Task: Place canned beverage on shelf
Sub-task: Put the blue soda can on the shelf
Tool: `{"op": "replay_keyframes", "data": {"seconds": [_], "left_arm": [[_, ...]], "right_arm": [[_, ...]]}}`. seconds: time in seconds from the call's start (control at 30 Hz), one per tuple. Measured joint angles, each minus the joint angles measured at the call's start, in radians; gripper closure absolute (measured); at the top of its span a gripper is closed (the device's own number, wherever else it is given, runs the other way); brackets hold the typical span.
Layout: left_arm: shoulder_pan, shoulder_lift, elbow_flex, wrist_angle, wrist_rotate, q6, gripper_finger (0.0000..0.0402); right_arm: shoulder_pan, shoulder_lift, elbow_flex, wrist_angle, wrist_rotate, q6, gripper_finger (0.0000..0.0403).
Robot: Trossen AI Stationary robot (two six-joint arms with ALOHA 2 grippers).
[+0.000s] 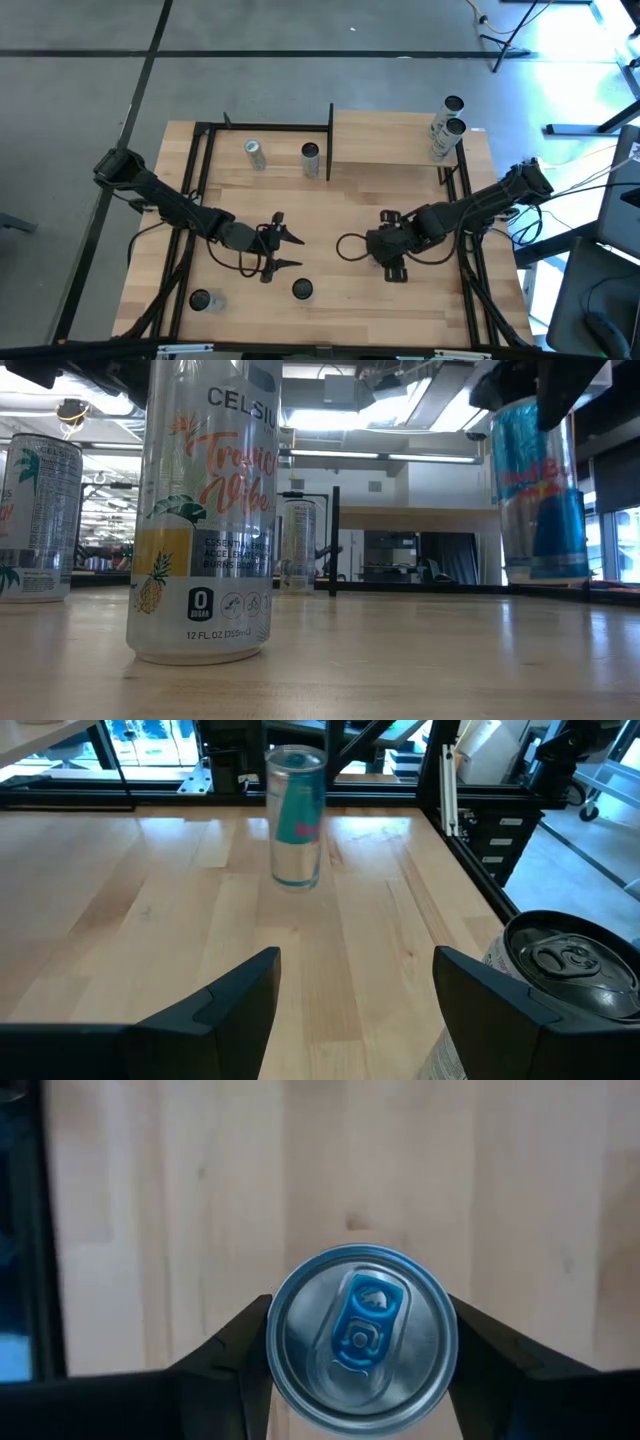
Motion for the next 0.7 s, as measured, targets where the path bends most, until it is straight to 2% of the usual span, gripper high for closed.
{"op": "replay_keyframes", "data": {"seconds": [0.23, 0.47, 0.7], "left_arm": [[0.0, 0.0, 0.0, 0.0, 0.0, -0.001, 0.0154], [-0.011, 0.0, 0.0, -0.002, -0.001, -0.002, 0.0154], [-0.012, 0.0, 0.0, -0.004, 0.0, -0.022, 0.0154]], "right_arm": [[0.003, 0.007, -0.043, 0.135, -0.049, -0.12, 0.0192], [0.003, 0.038, -0.06, 0.161, -0.011, -0.171, 0.0194], [0.003, 0.061, -0.06, 0.17, 0.009, -0.174, 0.0127]]}}
